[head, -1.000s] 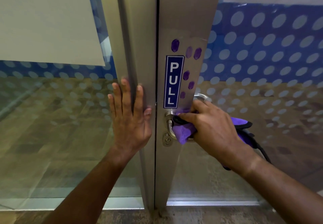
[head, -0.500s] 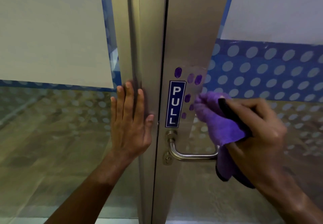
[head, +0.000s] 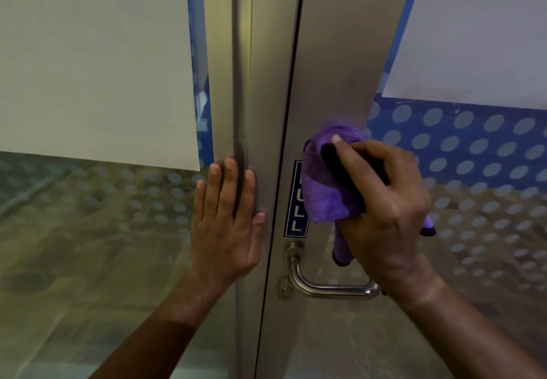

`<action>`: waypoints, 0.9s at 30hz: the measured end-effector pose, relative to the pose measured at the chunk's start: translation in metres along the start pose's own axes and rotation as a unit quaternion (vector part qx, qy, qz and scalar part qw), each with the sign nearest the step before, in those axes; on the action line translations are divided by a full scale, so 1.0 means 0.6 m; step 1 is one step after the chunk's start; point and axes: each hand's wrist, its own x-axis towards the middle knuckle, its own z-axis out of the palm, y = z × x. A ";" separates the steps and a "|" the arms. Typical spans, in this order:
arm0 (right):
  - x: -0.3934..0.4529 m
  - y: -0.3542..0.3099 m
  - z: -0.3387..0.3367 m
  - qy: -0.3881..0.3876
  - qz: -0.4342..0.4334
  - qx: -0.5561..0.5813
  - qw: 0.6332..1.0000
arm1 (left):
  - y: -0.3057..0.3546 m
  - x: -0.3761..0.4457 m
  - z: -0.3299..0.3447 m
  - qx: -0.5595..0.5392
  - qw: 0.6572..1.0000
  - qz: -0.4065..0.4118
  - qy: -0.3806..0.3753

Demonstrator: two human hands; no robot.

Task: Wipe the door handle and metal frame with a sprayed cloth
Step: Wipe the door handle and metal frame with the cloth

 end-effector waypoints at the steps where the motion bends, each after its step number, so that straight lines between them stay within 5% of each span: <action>1: 0.001 -0.002 0.004 -0.010 -0.014 0.001 1.000 | 0.000 0.000 0.000 0.000 1.000 0.000 0.002; 9: -0.036 0.007 -0.009 -0.169 -0.110 0.010 0.979 | -0.001 0.002 -0.004 -0.003 1.000 0.001 0.006; 17: 0.001 -0.025 0.014 -0.038 0.024 0.028 0.999 | 0.002 0.002 -0.005 -0.008 1.000 -0.004 0.001; 27: -0.005 -0.009 -0.008 -0.159 -0.097 -0.020 0.982 | 0.000 0.002 -0.008 -0.006 1.000 -0.004 -0.006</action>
